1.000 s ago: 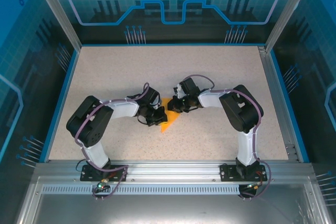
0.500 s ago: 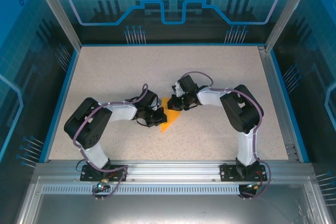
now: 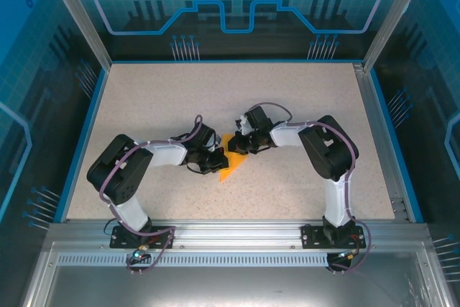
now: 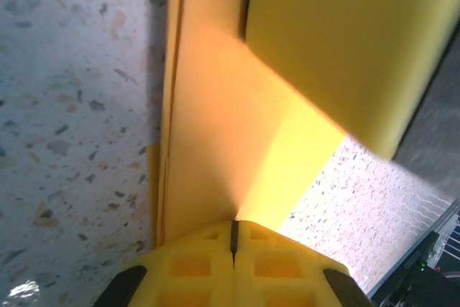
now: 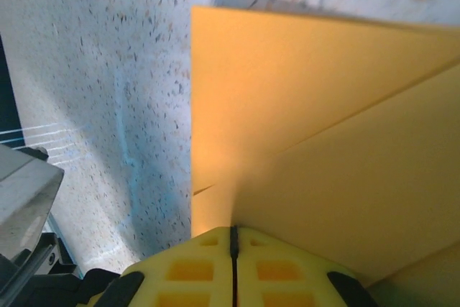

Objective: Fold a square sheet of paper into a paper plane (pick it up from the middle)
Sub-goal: Fourth fold the wing at the center of the table.

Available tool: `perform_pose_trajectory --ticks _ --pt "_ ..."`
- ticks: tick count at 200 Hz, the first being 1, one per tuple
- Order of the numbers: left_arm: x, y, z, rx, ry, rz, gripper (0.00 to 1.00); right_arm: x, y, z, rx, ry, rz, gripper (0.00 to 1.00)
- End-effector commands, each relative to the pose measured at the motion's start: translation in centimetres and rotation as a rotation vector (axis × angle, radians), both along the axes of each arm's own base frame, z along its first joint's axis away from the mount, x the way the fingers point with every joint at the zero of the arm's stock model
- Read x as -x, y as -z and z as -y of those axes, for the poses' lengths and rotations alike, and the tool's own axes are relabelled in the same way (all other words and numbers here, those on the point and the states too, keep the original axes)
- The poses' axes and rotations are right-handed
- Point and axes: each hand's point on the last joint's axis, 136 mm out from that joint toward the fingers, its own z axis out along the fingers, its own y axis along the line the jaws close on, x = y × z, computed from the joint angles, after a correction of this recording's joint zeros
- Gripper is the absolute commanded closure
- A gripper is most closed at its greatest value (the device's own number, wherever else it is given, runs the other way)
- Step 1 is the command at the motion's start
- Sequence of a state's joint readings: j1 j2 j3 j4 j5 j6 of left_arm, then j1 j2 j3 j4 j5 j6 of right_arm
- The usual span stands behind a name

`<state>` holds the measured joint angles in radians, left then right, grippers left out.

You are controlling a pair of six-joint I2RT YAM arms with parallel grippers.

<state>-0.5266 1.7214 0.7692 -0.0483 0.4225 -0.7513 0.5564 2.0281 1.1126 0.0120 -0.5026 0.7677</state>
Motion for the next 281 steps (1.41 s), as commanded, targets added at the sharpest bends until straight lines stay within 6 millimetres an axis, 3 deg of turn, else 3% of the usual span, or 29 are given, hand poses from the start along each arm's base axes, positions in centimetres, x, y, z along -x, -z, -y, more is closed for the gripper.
perform_pose_trajectory --ticks 1,131,186,224,252,281 --pt "4.8 4.0 -3.5 -0.165 0.011 -0.169 1.0 -4.2 3.3 5.1 0.128 0.17 0.038 0.92" --pt "5.0 4.1 -3.4 -0.156 0.041 -0.162 1.0 -9.5 2.1 8.6 0.103 0.289 0.114 0.89" --pt "5.5 4.2 -3.6 -0.165 0.068 -0.163 1.0 -11.2 -2.6 8.8 0.073 0.273 0.191 0.87" --pt "6.0 4.1 -3.8 -0.172 0.112 -0.156 1.0 -9.1 -6.8 7.0 0.008 0.205 0.248 0.84" --pt "6.6 3.6 -3.9 -0.163 0.155 -0.159 1.0 -5.6 -6.5 5.1 -0.009 0.143 0.214 0.85" --pt "7.1 3.2 -4.1 -0.156 0.179 -0.151 1.0 -2.3 -5.0 2.4 -0.023 0.072 0.153 0.88"
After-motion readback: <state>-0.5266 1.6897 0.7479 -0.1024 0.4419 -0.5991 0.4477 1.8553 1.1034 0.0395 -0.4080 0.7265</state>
